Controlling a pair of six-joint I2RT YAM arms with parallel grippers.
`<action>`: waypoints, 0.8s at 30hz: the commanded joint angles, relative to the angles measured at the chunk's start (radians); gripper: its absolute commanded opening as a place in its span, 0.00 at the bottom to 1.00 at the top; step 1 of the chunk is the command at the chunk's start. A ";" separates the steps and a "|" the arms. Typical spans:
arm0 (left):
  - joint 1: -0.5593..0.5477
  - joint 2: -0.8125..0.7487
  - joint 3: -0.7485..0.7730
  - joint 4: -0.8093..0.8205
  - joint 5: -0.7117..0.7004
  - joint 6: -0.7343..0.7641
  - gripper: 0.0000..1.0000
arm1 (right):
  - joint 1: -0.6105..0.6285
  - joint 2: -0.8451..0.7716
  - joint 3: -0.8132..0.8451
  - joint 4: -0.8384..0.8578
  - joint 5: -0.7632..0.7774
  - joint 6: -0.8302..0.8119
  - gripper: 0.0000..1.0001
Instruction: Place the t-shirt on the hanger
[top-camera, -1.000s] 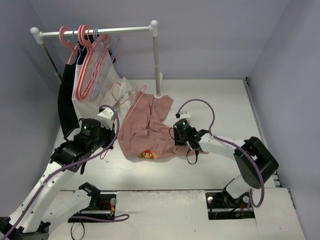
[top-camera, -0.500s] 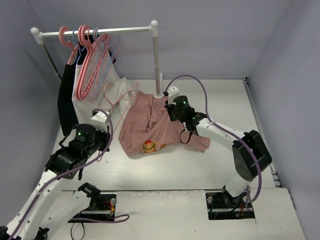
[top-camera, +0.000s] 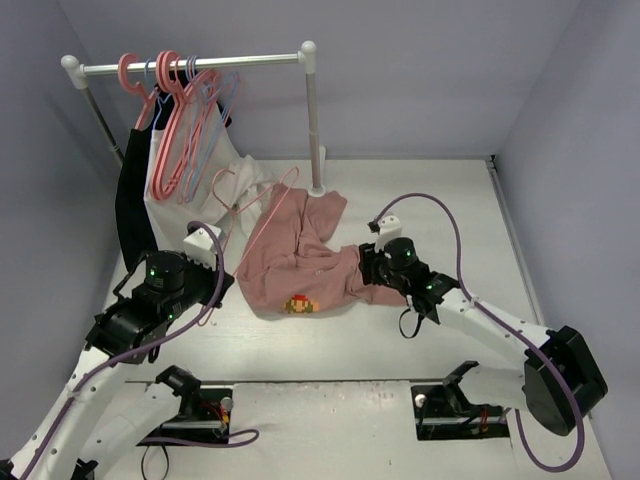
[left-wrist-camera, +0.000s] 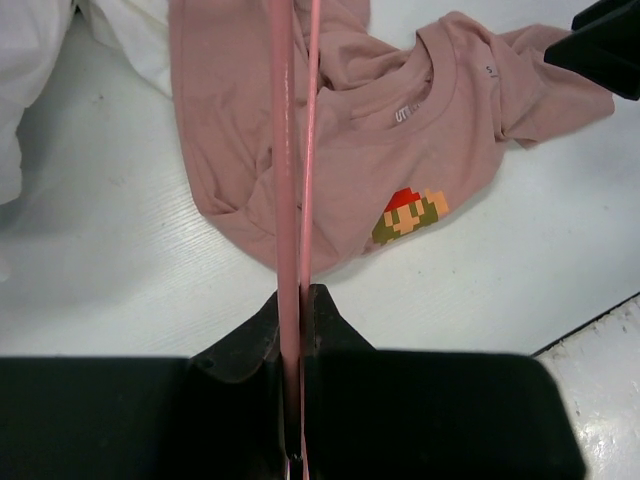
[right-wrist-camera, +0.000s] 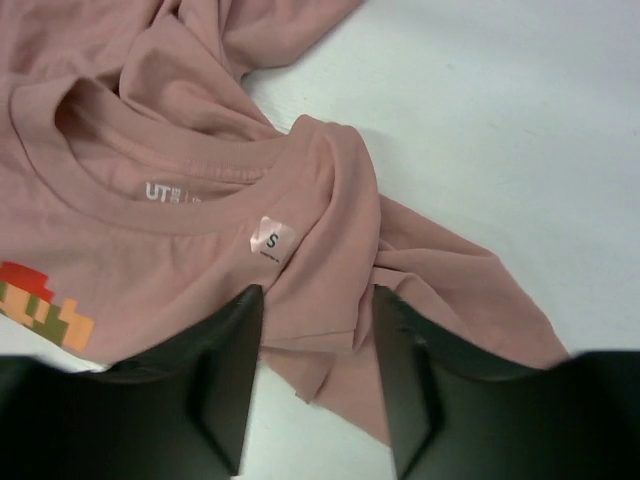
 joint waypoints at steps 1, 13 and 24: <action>0.001 0.002 0.009 0.077 0.039 0.013 0.00 | 0.015 -0.003 0.075 -0.056 0.118 0.158 0.49; 0.005 -0.011 0.006 0.058 -0.148 -0.004 0.00 | 0.140 0.286 0.347 -0.091 0.371 0.288 0.32; 0.008 -0.010 0.009 0.059 -0.151 -0.002 0.00 | 0.142 0.547 0.469 -0.136 0.434 0.363 0.42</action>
